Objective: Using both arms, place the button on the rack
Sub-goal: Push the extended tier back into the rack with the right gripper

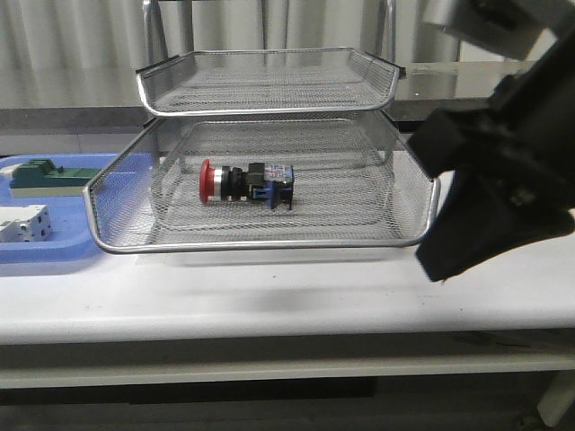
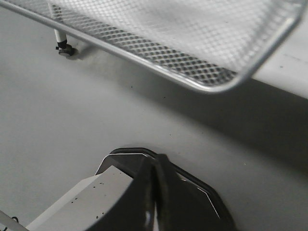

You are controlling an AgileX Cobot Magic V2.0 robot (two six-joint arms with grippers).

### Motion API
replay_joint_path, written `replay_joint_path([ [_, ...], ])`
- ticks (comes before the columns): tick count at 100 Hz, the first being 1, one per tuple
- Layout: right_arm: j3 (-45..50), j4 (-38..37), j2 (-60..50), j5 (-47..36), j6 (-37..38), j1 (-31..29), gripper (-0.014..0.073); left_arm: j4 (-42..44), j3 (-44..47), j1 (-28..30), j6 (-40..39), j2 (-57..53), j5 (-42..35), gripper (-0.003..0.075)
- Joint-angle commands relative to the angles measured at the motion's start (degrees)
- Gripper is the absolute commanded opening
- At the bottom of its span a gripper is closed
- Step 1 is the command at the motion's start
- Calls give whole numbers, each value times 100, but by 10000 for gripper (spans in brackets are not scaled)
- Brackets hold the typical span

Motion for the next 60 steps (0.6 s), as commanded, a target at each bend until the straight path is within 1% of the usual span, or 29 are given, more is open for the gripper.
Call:
replay_joint_path([
  [1,-284,130,211,-446,-81,284,-67,-61,-159,14,-40,46,-458,4],
  [15,-538,124,706,-666,-81,664,-67,-61,-159,14,-40,46,-458,4],
  [29,-872,120,1167,-761,-81,892,-67,-61,-159,14,-40,46,-458,4],
  [60,-1548,-217,1896,-802,-81,994,-67,-61,-159,14,-40,46,-458,4],
])
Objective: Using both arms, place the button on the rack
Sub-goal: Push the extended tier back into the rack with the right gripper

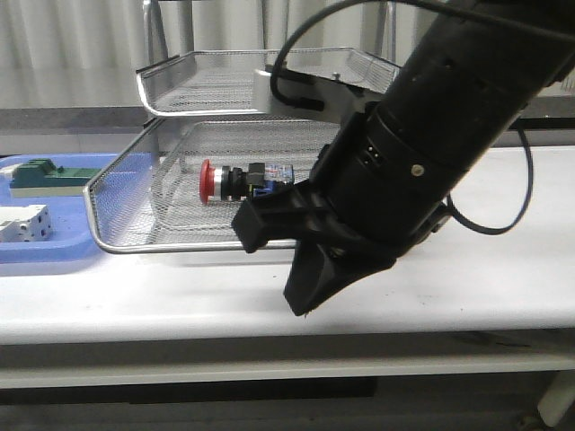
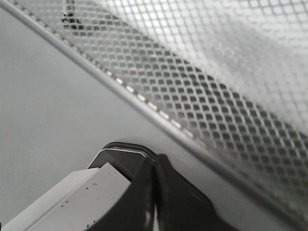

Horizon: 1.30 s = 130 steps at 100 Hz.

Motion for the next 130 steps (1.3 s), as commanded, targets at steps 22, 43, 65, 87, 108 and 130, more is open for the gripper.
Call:
replay_joint_path([
  [22,-661,-405,144,-452,-75,-26,-67,-61,-159,14,-40,45,-458,4],
  [43,-1021,-586,377,-430,-75,-307,-67,-61,-159,14,-40,45,-458,4],
  [65,-1476,-861,597,-435,-75,-671,-67,-61,-159,14,-40,45,-458,4],
  [87,-1928,-1024,839,-446,-75,-924,-67,-61,-159,14,-40,45,-458,4],
  [108,-2135,-1131,961,-538,-75,-979,-67,-61,-159,14,-40,45,-458,4],
  [130,-2135,-1126,961,-266,-70,-973,-67,-61,-159,14,-40,45,-458,4],
])
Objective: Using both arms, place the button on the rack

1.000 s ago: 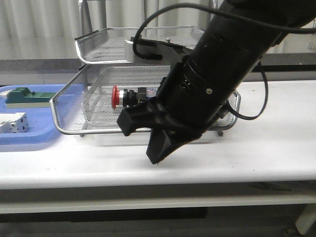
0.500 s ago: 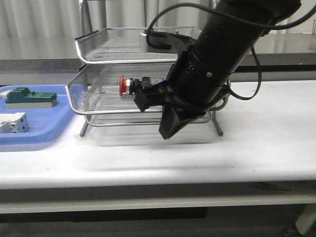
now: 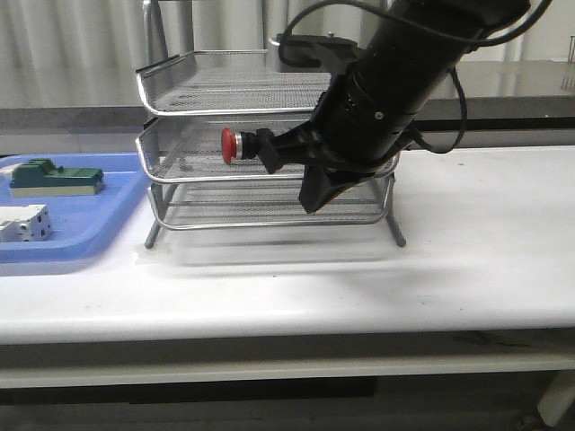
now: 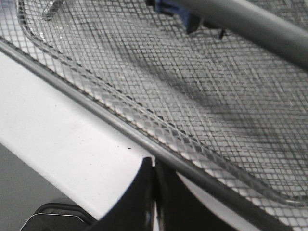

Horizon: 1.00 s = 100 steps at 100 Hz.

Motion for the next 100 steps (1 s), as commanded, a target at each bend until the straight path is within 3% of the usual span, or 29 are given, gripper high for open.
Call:
replay_joint_path([
  [1,-194,1,-277,-141,-70,-29,-67,-61,-159,14,-40,45,-453,4],
  [30,-61,-5,-598,292,44,-27,-57,-61,-159,14,-40,45,-453,4],
  [54,785,-17,-1574,66,75,-185,-57,-61,-159,14,-40,45,-453,4],
  [100,2428,-19,-4097,-57,99,-1508,-57,-61,-159,14,-40,45,-453,4],
])
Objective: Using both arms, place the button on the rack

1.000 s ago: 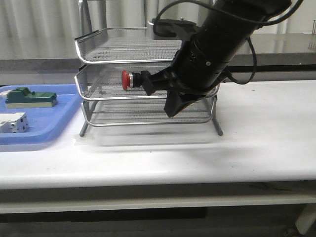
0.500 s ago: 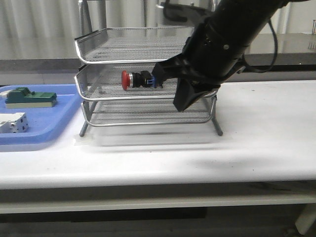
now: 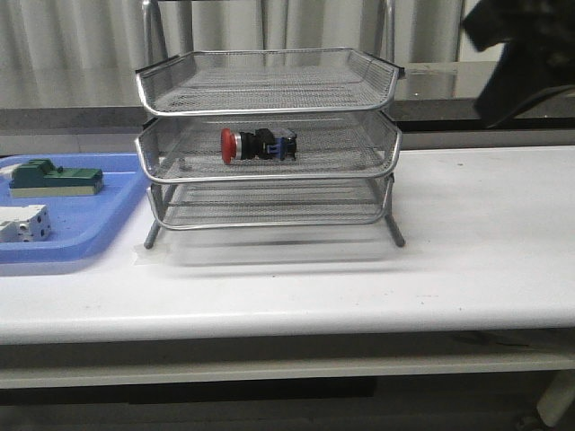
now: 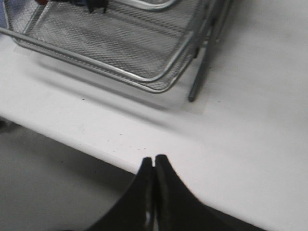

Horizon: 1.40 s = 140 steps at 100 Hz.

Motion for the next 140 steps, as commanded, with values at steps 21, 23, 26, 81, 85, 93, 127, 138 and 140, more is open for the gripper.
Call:
replay_joint_path([
  [21,712,-9,-1703,-306,10,-798,-57,-61,-159,14,-40,45,-453,4],
  [23,778,-9,-1824,-306,10,-834,-57,-61,-159,14,-40,45,-453,4],
  [26,869,-9,-2020,-306,10,-875,-57,-61,-159,14,-40,45,-453,4],
  [81,2130,-9,-4440,98,10,-1025,-57,-61,-159,14,-40,45,-453,4],
  [85,2130,-9,-4487,166,10,-1025,-57,-61,-159,14,-40,45,-453,4],
  [93,2130,-4,-4485,272,10,-1025,-57,-61,-159,14,-40,45,-453,4],
  [127,2130,-4,-4484,299,10,-1025,-57,-61,-159,14,-40,45,-453,4],
  [138,2130,-4,-4484,299,10,-1025,-57,-61,-159,14,-40,45,-453,4],
  [140,2130,-4,-4484,299,10,-1025,-57,-61,-159,14,-40,45,-453,4],
])
